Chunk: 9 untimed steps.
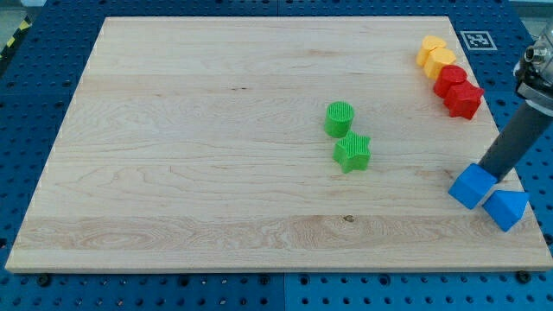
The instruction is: Push blue triangle into blue cube
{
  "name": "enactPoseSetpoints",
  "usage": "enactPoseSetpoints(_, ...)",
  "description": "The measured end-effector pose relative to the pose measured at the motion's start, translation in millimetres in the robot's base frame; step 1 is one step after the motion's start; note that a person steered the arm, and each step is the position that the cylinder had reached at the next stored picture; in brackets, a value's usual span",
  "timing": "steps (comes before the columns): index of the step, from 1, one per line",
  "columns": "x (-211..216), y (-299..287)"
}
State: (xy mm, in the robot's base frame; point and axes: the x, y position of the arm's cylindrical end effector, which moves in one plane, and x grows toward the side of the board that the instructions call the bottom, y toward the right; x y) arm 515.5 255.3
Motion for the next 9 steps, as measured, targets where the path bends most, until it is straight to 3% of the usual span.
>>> enactPoseSetpoints(2, -19, -3)
enactPoseSetpoints(3, -24, 36)
enactPoseSetpoints(5, 14, 61)
enactPoseSetpoints(7, 15, 63)
enactPoseSetpoints(9, 55, 48)
